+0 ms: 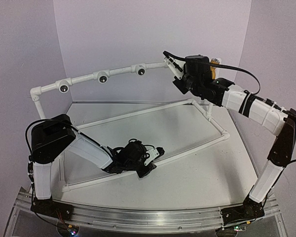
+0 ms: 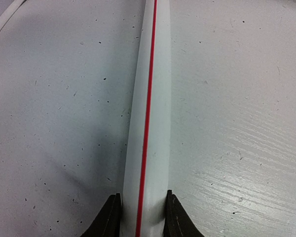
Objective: Install the water faucets
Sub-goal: Screw the water faucet onto the adaptor.
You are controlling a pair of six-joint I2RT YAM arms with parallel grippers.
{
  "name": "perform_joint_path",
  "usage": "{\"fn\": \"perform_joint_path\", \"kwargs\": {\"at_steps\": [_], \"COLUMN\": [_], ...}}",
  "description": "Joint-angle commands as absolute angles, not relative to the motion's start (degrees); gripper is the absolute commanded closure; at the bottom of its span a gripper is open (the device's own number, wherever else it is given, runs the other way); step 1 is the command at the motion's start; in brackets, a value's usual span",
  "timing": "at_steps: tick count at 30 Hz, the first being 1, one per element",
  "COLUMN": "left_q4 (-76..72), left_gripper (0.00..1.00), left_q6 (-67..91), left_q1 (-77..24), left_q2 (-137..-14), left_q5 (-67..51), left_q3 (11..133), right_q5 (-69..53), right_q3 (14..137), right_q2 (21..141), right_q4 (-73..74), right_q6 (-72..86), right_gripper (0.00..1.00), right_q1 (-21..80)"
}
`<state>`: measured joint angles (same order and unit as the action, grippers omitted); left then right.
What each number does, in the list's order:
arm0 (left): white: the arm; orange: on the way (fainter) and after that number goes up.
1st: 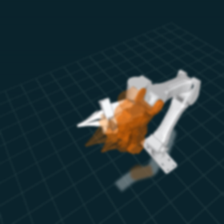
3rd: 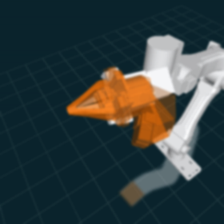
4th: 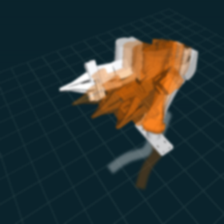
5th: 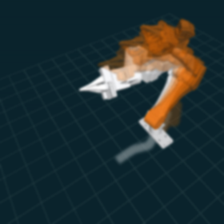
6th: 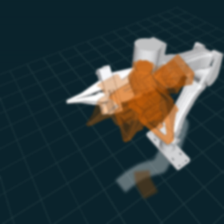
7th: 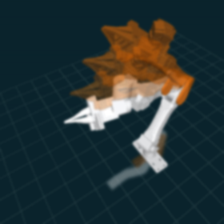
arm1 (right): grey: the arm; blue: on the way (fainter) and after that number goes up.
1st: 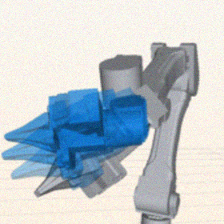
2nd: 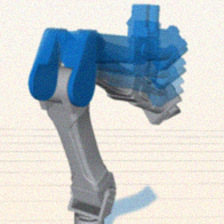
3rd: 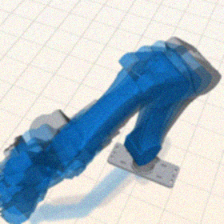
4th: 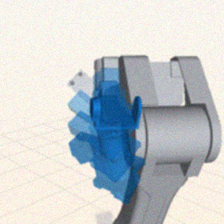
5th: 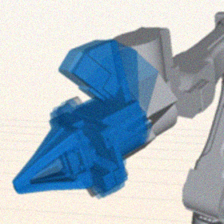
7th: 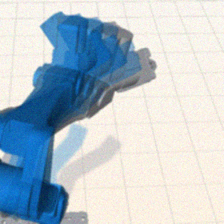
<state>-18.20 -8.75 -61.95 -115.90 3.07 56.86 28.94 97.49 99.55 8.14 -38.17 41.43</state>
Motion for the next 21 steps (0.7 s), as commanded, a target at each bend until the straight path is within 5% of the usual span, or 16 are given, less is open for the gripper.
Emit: {"fn": "perform_joint_path", "kwargs": {"at_steps": [1, 21], "left_q4": [-5.9, -5.9], "left_gripper": [1.0, 1.0], "left_q6": [-2.3, -2.2], "left_q1": [-64.5, -64.5], "left_q2": [-121.9, -121.7], "left_q5": [1.0, 1.2], "left_q3": [53.2, 53.1], "right_q5": [22.7, 25.0], "right_q3": [106.1, 121.1], "right_q2": [102.5, 109.4], "right_q4": [-0.1, 8.1], "right_q6": [-34.9, -29.1], "right_gripper": [1.0, 1.0], "right_q1": [41.8, 44.6]}}
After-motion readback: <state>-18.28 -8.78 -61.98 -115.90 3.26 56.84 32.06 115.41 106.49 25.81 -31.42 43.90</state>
